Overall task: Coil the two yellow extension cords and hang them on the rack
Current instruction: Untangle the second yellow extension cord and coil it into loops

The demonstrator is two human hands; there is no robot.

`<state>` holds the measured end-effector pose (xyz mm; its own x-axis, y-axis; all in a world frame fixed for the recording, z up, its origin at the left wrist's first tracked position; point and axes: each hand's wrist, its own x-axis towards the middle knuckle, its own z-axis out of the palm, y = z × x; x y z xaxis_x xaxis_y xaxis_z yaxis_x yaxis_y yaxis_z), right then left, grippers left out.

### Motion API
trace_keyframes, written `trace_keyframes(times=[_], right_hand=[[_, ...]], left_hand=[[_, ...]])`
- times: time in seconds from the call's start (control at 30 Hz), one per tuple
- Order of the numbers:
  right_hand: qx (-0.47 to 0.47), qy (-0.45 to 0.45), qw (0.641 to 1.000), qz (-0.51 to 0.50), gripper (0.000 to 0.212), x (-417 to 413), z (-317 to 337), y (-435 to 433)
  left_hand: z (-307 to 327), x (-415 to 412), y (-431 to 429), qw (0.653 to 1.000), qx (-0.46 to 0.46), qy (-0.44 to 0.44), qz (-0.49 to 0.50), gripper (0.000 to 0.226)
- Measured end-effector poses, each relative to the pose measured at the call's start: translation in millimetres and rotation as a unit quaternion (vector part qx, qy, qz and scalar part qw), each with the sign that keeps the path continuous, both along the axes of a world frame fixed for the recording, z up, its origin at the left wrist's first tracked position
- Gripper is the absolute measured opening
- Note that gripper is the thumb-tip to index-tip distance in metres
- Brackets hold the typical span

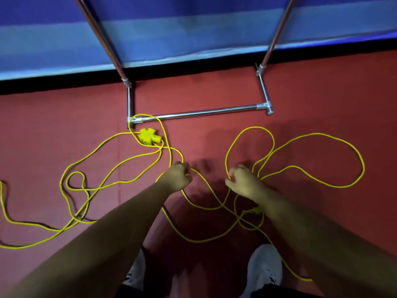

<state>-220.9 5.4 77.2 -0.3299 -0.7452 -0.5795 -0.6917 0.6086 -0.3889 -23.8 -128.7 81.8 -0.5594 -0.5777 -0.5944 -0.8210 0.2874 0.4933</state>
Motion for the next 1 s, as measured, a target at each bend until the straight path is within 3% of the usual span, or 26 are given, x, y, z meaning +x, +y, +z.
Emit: trace_keyframes(times=[0.17, 0.37, 0.47, 0.63, 0.73, 0.8, 0.87, 1.0], right_hand=[[0.079, -0.037, 0.995, 0.039, 0.035, 6, -70, 39], [0.122, -0.049, 0.989, 0.071, 0.035, 19, -118, 75], [0.114, -0.009, 0.991, 0.076, 0.034, 27, -131, 87], [0.089, 0.011, 0.993, 0.082, 0.016, 31, -148, 83], [0.063, -0.097, 0.993, 0.029, 0.013, 19, -142, 74], [0.056, -0.16, 0.985, 0.034, 0.014, 6, -125, 61], [0.042, -0.189, 0.98, 0.044, 0.018, -5, -98, 42], [-0.002, -0.227, 0.974, 0.013, 0.012, -16, -25, 3]], left_hand=[[-56, -10, 29, 0.998, 0.042, 0.003, -0.045, 0.032], [-124, -17, 51, 0.988, 0.043, -0.043, -0.144, 0.066], [-138, -20, 63, 0.98, 0.041, -0.099, -0.167, 0.051], [-160, -14, 73, 0.99, -0.001, -0.066, -0.125, 0.055], [-156, -17, 70, 0.996, 0.023, -0.002, -0.089, 0.068], [-144, -18, 67, 0.992, 0.028, 0.034, -0.119, 0.073], [-128, -22, 63, 0.991, 0.027, 0.028, -0.127, 0.062], [-75, -30, 46, 0.996, -0.006, 0.083, -0.039, 0.036]])
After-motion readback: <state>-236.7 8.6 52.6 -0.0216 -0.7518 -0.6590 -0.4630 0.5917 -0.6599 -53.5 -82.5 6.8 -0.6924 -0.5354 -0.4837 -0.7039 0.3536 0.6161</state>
